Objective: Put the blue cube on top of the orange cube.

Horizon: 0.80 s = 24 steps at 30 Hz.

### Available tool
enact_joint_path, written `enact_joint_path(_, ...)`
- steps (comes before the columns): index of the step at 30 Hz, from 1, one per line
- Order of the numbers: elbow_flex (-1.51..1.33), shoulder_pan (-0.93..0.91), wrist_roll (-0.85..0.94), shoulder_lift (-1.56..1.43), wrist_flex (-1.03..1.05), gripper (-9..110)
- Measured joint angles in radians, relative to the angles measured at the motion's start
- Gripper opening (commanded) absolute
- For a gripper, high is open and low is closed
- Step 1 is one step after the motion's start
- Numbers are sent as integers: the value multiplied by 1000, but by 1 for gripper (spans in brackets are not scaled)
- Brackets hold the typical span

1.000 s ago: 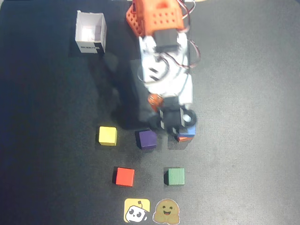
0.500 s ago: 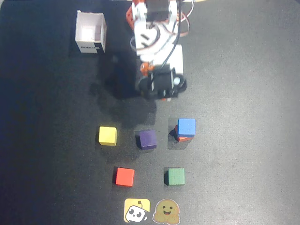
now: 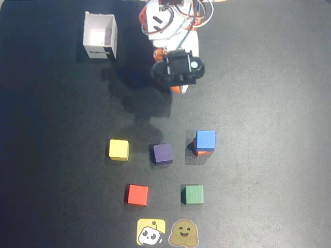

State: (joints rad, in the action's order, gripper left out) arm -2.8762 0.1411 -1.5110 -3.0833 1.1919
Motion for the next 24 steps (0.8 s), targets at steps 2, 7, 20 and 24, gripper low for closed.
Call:
enact_joint_path(2,0,2,23,-2,23,1)
enact_joint_path(7,-2,0,54,-2,66,1)
enact_joint_path(20,-2,-2,43,-2,66,1)
enact_joint_path(24,-2,-6,-6,-2,74,1)
